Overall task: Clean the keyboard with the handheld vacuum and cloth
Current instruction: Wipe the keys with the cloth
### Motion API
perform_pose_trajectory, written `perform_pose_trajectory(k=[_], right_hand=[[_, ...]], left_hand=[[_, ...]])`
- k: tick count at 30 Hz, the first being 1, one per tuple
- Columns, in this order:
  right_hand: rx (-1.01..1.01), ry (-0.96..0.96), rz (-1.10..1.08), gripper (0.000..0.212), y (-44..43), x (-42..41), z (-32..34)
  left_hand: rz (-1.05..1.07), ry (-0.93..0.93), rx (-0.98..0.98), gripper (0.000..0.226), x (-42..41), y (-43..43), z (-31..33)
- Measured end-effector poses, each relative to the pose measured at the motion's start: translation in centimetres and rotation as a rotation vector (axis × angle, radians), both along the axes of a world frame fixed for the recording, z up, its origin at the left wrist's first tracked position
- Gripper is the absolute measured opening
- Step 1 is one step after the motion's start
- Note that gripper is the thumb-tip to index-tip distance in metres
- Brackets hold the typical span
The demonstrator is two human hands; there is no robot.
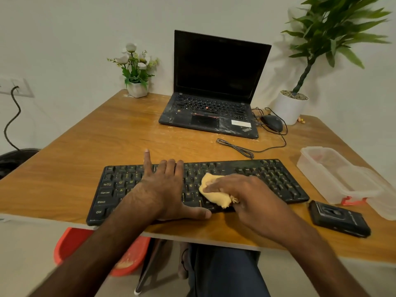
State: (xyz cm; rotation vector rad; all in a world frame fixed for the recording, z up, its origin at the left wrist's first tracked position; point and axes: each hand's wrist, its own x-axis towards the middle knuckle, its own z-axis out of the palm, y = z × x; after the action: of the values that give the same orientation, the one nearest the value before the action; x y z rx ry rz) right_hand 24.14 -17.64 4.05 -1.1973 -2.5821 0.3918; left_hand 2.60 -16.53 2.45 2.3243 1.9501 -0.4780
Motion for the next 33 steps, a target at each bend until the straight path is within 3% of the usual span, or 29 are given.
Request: perform_pose_trajectory(k=[2,5,8,13,18,24,27,29,33], right_hand=[[-0.084,0.109,-0.013,0.058,0.5,0.7,0.9],[0.080,0.271,-0.182,0.056,2.4,0.7,1.5],[0.075,0.146,-0.255,0.059,2.3,-1.1,0.2],[0.107,-0.085,-0.201,0.059,-0.2,-2.2,-0.4],[0.075,0.004,-0.153,0.053,-0.5,-2.0,0.3],[0.044,-0.121,-0.055,0.055,0.1,-1.7,1.4],[-0.001,0.041,-0.109,0.051,1.9,-1.0,2.4],[0.114,0.124,-0.220,0.050,2.8,-0.8,2.3],[0.106,-0.040,-0.265,0.059,1.6,-2.8,0.6]], left_hand=[[-0.005,-0.008,-0.007,0.146,0.0,-0.1,0.1],[-0.014,-0.025,-0.001,0.151,-0.2,-0.3,0.1],[-0.029,-0.045,-0.033,0.155,-0.4,-0.3,0.3],[-0.062,-0.062,-0.027,0.150,-0.5,-0.5,0.2],[-0.059,-0.120,-0.045,0.147,-0.6,-0.5,0.1],[-0.061,-0.141,-0.048,0.147,-0.6,-0.4,0.0],[-0.069,-0.151,-0.036,0.147,-0.7,-0.4,-0.1],[-0.071,-0.162,-0.025,0.148,-0.8,-0.4,-0.2],[-0.066,-0.157,-0.028,0.148,-0.8,-0.3,-0.5]])
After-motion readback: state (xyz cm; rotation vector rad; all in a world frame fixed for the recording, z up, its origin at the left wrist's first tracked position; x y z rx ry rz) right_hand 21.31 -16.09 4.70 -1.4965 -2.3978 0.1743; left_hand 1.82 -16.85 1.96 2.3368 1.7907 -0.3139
